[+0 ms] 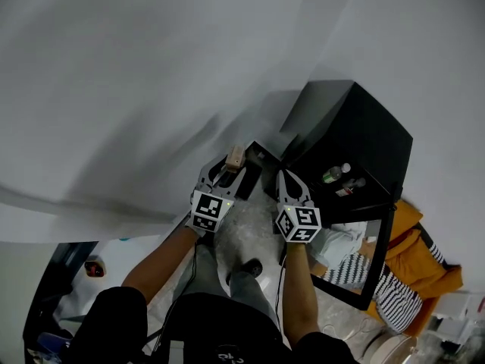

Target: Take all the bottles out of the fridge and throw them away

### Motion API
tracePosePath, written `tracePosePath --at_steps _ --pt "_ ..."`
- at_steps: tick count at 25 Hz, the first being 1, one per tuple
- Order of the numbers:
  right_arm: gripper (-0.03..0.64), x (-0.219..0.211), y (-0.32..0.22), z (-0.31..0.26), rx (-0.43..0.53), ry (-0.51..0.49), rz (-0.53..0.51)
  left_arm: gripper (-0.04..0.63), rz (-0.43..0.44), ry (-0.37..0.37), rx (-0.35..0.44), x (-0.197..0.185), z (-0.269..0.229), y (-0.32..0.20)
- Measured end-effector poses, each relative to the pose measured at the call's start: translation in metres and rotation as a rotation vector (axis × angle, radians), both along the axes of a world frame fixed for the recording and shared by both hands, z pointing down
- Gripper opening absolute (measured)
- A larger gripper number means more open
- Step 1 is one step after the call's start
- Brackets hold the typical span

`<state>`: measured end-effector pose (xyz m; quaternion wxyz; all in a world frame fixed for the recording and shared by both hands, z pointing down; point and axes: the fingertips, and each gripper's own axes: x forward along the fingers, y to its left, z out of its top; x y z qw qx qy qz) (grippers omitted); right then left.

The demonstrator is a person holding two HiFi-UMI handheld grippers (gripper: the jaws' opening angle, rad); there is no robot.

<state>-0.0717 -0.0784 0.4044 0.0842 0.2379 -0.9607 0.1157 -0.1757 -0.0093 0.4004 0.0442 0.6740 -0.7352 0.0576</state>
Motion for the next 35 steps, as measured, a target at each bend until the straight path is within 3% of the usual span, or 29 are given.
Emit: tracePosePath --at_steps 15,28,35 --pt "0.002 -0.004 -0.020 0.088 -0.082 0.076 0.034 0.201 0.058 0.064 -0.100 -0.002 0.090 -0.020" --pt "0.002 0.010 -0.034 0.232 -0.168 0.148 0.079 0.201 0.120 0.117 -0.203 0.002 0.230 -0.043" --pt "0.001 0.011 -0.015 0.307 -0.242 0.193 0.082 0.201 0.129 0.149 -0.267 0.000 0.313 -0.033"
